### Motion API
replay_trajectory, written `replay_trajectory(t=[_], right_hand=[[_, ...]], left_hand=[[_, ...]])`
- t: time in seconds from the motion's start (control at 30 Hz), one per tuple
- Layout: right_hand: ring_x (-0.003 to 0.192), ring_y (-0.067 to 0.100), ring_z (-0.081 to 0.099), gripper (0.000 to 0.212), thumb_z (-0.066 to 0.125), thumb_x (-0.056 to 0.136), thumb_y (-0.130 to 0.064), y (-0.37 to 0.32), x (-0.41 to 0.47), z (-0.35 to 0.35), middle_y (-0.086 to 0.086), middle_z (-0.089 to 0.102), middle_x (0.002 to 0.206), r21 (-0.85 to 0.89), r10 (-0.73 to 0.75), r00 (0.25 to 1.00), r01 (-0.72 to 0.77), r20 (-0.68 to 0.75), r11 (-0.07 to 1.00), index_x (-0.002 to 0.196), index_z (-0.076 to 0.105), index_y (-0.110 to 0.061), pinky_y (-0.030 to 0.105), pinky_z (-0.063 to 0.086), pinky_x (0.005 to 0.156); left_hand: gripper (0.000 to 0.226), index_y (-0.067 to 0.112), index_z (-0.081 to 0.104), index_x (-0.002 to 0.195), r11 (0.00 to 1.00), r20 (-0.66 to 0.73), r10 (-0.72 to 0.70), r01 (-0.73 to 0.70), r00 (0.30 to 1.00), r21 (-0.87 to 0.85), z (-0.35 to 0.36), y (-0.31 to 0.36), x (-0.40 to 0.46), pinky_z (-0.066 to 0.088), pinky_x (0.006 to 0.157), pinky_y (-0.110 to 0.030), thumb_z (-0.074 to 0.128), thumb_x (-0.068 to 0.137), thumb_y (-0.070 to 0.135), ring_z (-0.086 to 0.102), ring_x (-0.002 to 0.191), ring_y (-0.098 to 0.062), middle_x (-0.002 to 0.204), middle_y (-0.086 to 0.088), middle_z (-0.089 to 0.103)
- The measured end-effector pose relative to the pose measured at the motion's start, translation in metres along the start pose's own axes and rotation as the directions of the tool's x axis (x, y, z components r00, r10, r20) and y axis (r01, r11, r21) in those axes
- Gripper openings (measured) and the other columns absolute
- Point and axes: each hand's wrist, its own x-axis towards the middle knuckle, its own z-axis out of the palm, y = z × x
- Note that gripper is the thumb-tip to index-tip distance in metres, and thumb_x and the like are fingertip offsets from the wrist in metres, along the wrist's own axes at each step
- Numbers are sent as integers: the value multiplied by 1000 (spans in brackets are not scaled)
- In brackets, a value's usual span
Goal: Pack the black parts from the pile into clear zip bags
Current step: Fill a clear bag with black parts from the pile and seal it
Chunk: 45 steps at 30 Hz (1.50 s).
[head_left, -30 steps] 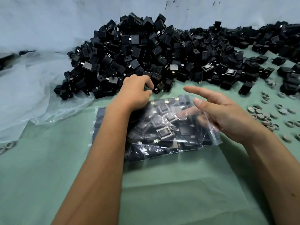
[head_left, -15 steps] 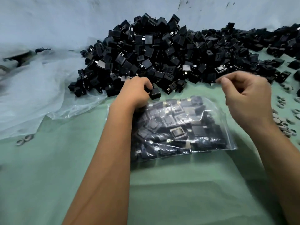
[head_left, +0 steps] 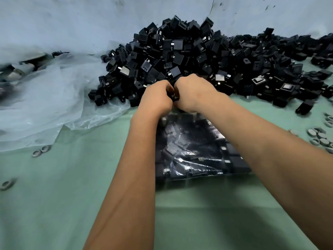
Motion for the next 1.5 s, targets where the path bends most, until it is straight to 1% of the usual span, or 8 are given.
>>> replay_trajectory(t=[0.17, 0.4, 0.5, 0.67, 0.83, 1.2, 1.4, 1.5], right_hand=[[79, 30, 51, 34, 73, 87, -15, -4, 10, 13, 3, 40, 76, -41, 32, 999, -31, 41, 999, 74, 41, -17, 36, 44, 68], [84, 23, 59, 23, 73, 83, -19, 46, -16, -1, 0, 65, 92, 321, 124, 983, -75, -133, 944, 105, 65, -23, 24, 45, 73], [62, 10, 64, 16, 62, 85, -21, 83, -57, -6, -10, 68, 70, 691, 341, 913, -98, -224, 716, 90, 75, -30, 17, 48, 55], [75, 18, 73, 9, 73, 92, -7, 130, -125, 21, 12, 73, 89, 976, 538, 843, -103, -15, 190, 91, 74, -16, 26, 60, 69], [80, 23, 79, 17, 64, 96, 6, 147, -142, 34, 17, 74, 94, 998, 567, 823, -64, 38, 26, 113, 66, 1, 21, 61, 69], [71, 19, 74, 31, 85, 72, -20, 141, -148, 25, 13, 78, 92, 978, 356, 932, -132, 67, 161, 102, 80, -14, 23, 60, 62], [61, 5, 63, 31, 92, 75, -35, 137, -145, 30, -3, 79, 90, 850, 340, 937, -109, -86, 516, 99, 77, -24, 24, 52, 57], [75, 23, 77, 30, 86, 83, -30, 135, -146, 29, 0, 81, 94, 907, 259, 963, -37, -81, 419, 110, 74, -25, 45, 62, 72]], left_hand=[[48, 21, 63, 119, 995, -99, -73, 67, 992, -68, 0, 0, 3, 52, 85, -37, 47, 84, -8, 55, 103, -21, 116, 1, 57], [46, 21, 68, 108, 988, -200, -10, -21, 980, -150, 2, 15, 2, 51, 86, -30, 48, 79, -8, 60, 103, -16, 113, 2, 65], [39, 21, 72, 103, 973, -132, 165, -183, 977, -141, 12, 35, -1, 52, 93, -29, 53, 83, -6, 63, 104, -14, 108, 5, 70], [42, 30, 75, 110, 882, 186, 469, -450, 863, -136, 43, 73, -17, 46, 100, -32, 56, 94, -3, 53, 117, -16, 113, 5, 61], [55, 40, 67, 127, 838, 392, 521, -542, 759, -64, 69, 92, -32, 34, 106, -40, 47, 99, -2, 32, 124, -20, 128, 1, 52], [15, 28, 72, 100, 832, 339, 534, -553, 775, -45, 47, 84, -25, 26, 104, -28, 68, 97, 15, 33, 123, -18, 128, 2, 52], [12, 27, 75, 101, 808, 265, 576, -589, 773, -37, 41, 88, -27, 33, 104, -33, 70, 96, 18, 37, 120, -19, 122, 3, 53], [13, 27, 75, 101, 806, 248, 580, -590, 776, -41, 41, 89, -27, 34, 106, -34, 70, 95, 16, 38, 121, -20, 123, 2, 53]])
